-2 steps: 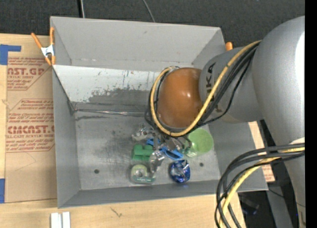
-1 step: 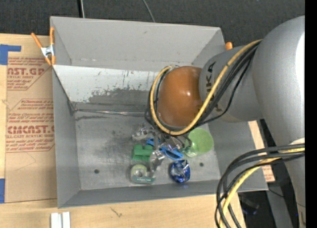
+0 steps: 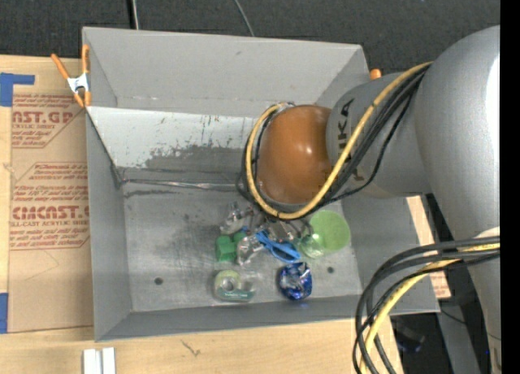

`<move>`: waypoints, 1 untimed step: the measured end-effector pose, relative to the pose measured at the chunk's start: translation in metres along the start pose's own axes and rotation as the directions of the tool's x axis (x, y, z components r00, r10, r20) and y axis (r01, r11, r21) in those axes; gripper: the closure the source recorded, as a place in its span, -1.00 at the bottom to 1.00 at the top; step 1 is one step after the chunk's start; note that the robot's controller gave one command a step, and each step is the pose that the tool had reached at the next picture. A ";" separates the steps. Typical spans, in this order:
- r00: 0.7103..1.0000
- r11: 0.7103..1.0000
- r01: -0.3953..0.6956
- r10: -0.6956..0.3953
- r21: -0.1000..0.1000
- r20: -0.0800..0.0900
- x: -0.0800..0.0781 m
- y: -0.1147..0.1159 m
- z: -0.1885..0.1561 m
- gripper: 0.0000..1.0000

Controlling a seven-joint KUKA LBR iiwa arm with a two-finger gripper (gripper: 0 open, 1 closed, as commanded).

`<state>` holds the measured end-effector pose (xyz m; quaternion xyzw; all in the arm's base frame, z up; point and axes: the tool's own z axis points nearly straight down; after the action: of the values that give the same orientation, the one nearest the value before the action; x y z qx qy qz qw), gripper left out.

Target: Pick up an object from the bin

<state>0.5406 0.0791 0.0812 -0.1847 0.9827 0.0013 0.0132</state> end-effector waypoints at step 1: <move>1.000 1.000 0.000 0.000 -0.001 -0.020 -0.003 0.000 -0.035 1.00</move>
Offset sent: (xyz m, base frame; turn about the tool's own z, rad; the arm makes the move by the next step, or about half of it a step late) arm 0.0001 0.0000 0.0326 0.0000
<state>0.5421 0.0799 0.1160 -0.1847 0.9828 0.0000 0.0032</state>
